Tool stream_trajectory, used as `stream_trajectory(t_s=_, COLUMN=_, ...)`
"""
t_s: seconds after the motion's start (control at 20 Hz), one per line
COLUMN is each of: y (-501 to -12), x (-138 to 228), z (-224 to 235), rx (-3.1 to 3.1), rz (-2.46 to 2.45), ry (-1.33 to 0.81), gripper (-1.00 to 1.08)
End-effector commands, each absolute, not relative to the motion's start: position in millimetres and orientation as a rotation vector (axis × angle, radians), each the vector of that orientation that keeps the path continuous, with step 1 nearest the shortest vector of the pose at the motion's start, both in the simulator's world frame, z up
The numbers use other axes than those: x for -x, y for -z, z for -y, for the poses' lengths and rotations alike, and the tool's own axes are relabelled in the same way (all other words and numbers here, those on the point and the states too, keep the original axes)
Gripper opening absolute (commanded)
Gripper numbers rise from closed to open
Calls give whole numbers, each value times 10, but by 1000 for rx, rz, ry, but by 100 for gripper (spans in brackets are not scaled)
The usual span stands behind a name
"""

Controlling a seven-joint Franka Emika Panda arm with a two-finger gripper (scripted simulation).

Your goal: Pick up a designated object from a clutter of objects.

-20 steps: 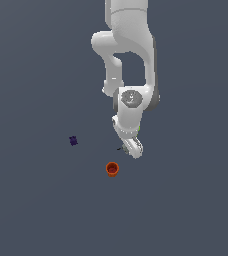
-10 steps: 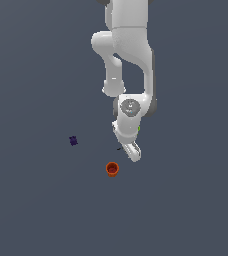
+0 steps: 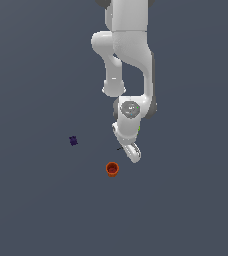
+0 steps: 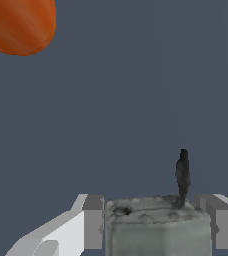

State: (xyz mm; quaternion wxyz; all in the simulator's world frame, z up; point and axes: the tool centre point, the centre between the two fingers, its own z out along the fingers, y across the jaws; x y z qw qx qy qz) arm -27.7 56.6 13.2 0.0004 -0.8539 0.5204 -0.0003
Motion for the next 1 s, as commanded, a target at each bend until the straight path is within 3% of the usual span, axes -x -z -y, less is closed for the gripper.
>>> stream_trajectory(t_s=0.0, y=-125, x=280, z=-563, rx=2682, rz=-1635, ry=0, gripper=-100)
stream_trajectory(t_s=0.5, y=-223, x=245, z=-575, rx=2682, rz=-1635, ry=1, gripper=-100)
stream_trajectory(t_s=0.95, y=-695, x=81, z=-628, rx=2682, rz=-1635, ry=1, gripper=-100)
